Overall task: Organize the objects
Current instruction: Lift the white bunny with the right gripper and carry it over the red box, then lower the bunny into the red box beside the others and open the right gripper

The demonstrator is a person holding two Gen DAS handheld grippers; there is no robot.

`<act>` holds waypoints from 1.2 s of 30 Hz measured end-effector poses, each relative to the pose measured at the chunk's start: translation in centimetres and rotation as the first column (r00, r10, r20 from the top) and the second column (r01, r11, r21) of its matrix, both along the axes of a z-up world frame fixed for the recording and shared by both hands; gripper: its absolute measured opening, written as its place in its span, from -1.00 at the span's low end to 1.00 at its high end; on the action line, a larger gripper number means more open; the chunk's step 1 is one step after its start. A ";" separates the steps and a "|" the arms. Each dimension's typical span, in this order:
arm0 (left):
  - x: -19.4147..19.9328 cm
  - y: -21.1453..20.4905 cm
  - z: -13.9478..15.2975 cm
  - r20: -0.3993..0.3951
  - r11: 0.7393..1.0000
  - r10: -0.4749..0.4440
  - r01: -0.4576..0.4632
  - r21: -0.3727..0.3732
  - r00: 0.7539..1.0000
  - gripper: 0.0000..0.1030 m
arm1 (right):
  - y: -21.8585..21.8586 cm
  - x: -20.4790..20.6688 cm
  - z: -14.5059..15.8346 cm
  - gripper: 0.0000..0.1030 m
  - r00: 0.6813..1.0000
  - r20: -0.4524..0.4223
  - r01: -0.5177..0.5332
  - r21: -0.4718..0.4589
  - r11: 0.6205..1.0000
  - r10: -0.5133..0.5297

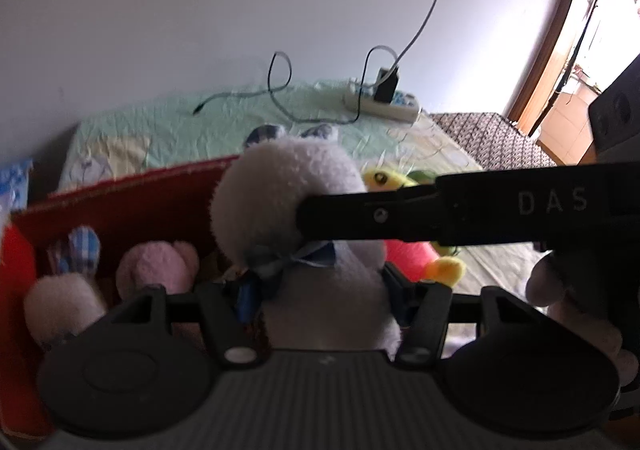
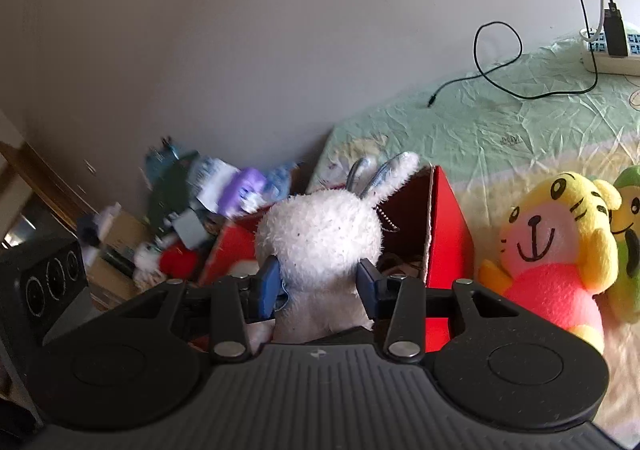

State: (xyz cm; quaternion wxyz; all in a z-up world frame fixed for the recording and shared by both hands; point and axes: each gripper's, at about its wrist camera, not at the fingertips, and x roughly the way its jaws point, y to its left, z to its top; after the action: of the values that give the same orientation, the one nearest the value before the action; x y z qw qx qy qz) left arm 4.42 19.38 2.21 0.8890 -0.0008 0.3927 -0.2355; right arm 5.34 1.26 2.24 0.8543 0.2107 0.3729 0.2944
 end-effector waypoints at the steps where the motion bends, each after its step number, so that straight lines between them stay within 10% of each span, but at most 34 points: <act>1: 0.3 0.0 -0.5 -0.013 1.000 -0.001 0.001 0.003 1.000 0.19 | 0.4 0.1 -0.2 -0.14 1.000 -0.006 0.001 -0.027 1.000 -0.001; 13: 1.4 -0.2 -3.9 -0.116 0.999 -0.036 0.036 -0.002 0.993 0.25 | 2.6 0.8 -1.8 -0.11 0.999 0.046 0.014 -0.287 0.958 -0.001; 27: 1.2 -0.6 -4.4 -0.136 0.999 -0.035 0.036 -0.002 0.990 0.32 | 2.1 0.0 -1.7 -0.38 0.999 0.035 0.025 -0.199 0.980 -0.018; 36: -0.3 1.2 -3.2 -0.097 1.000 -0.023 0.022 -0.011 0.995 0.37 | 4.6 -0.1 -2.8 -0.44 1.000 0.009 -0.013 -0.313 0.950 0.017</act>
State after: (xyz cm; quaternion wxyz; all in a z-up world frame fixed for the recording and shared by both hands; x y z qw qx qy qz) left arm 4.13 20.61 -0.96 0.8663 -0.0121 0.4341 -0.2469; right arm 5.28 5.83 -0.53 0.8768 0.0683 0.4115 0.2392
